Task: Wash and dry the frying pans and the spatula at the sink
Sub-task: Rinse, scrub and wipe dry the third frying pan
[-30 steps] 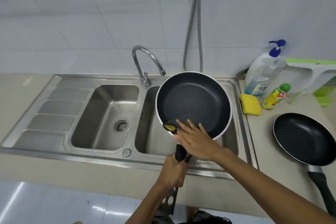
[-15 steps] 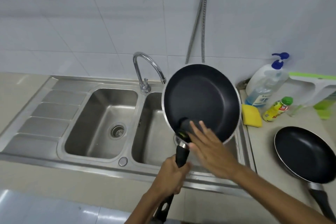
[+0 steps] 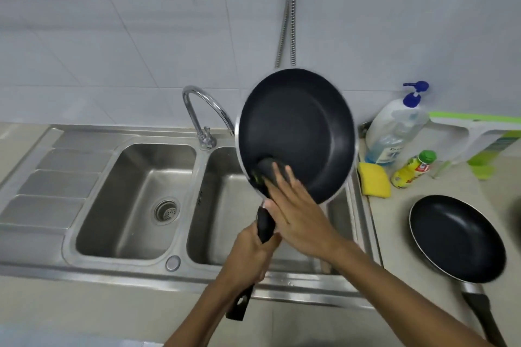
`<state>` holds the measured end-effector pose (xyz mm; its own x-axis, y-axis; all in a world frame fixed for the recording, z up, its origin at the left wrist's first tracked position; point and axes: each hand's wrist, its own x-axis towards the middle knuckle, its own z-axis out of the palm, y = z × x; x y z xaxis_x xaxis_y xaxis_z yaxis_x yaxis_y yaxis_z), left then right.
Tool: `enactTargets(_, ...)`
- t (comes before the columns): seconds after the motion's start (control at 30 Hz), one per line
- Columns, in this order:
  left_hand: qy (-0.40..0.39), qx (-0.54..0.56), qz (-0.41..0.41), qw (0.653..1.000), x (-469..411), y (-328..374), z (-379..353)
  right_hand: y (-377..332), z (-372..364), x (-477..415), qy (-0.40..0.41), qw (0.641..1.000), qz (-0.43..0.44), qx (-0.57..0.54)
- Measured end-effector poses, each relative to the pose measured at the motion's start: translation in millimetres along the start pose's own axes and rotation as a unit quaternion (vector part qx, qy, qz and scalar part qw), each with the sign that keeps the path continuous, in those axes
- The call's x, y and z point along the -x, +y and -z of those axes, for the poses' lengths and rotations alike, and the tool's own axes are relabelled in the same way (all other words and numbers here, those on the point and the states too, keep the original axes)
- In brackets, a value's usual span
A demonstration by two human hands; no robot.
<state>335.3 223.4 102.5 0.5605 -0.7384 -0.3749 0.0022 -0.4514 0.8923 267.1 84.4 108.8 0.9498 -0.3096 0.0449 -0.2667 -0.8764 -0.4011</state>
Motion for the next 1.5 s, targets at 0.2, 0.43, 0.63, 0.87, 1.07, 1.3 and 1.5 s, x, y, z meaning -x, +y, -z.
enactTargets(0.2, -0.006, 0.004, 0.009, 1.0, 14, 19, -20, 64, 67, -125, 0.213, 0.953, -0.145, 0.163)
enactTargets(0.43, 0.011, 0.012, 0.011, 1.0, 8, 21, 1, 70, 8, 7, 0.117, 0.977, -0.107, 0.141)
enactTargets(0.63, -0.021, -0.025, 0.004, 0.999, 20, 19, -22, 4, 43, -79, 0.155, 0.987, -0.048, -0.009)
enactTargets(0.87, -0.033, 0.061, 0.017, 0.997, 11, 29, 3, 111, 47, -42, 0.159, 0.968, -0.131, 0.145)
enactTargets(1.07, -0.04, 0.013, 0.023, 0.999, 17, 14, -18, -1, 25, -21, 0.08, 0.993, 0.047, -0.071)
enactTargets(1.3, -0.022, 0.064, 0.022, 0.997, 14, 26, -5, 135, 63, -88, 0.15, 0.967, -0.085, 0.186)
enactTargets(1.5, 0.003, -0.031, -0.015, 0.999, 2, 14, 13, 11, 10, 10, 0.019, 0.983, -0.036, -0.178)
